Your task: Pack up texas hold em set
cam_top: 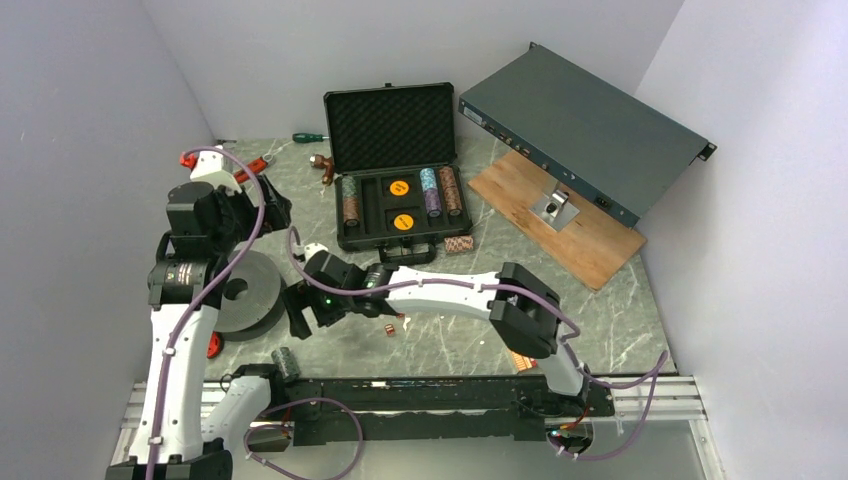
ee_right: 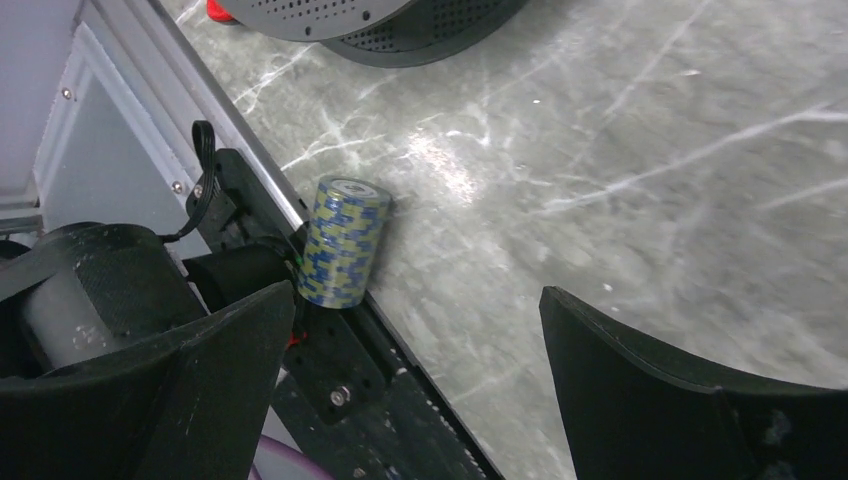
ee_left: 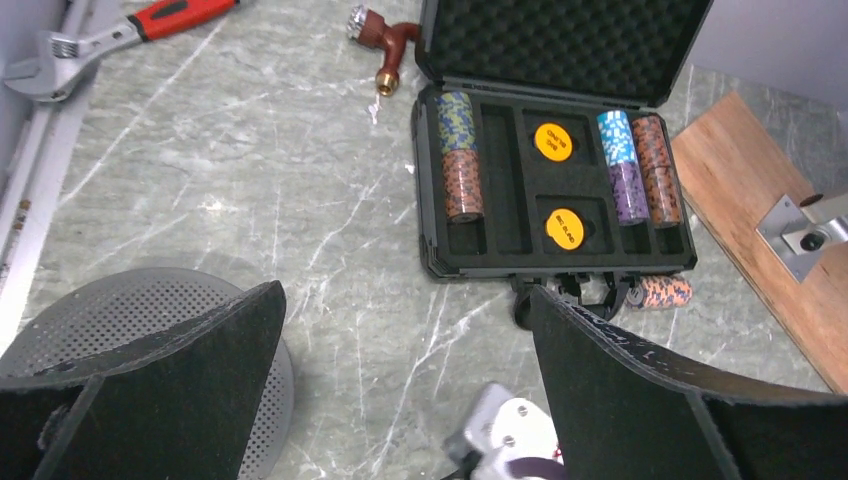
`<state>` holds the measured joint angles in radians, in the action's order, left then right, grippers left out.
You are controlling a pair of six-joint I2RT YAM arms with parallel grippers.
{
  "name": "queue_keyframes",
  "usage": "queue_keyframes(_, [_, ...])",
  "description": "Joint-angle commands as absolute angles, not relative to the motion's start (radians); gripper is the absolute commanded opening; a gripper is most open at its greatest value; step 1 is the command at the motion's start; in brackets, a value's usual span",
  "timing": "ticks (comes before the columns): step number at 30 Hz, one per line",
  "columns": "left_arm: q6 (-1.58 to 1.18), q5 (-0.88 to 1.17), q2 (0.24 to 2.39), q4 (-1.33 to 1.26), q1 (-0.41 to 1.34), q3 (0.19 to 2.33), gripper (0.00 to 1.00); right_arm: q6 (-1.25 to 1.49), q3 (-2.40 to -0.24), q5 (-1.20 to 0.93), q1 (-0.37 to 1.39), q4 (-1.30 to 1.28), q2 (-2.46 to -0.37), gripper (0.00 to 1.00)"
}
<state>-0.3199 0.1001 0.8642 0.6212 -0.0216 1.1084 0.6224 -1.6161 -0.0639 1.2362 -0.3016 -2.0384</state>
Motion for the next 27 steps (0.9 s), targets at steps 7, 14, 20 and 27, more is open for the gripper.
queue_keyframes(7, [-0.353,0.011,0.856,0.773,-0.015,1.369,1.0,0.703,-1.811,-0.111,1.275,-0.3,-2.19,0.93])
queue_keyframes(14, [-0.354,0.003,0.841,0.831,-0.015,1.47,1.0,0.72,-1.891,-0.113,1.302,-0.317,-2.251,0.91])
queue_keyframes(20, [-0.341,0.009,0.813,0.829,-0.015,1.483,1.0,0.737,-1.973,-0.042,1.33,-0.417,-2.303,0.85])
queue_keyframes(27, [-0.332,0.021,0.778,0.816,-0.015,1.464,1.0,0.768,-2.035,0.046,1.368,-0.506,-2.359,0.84])
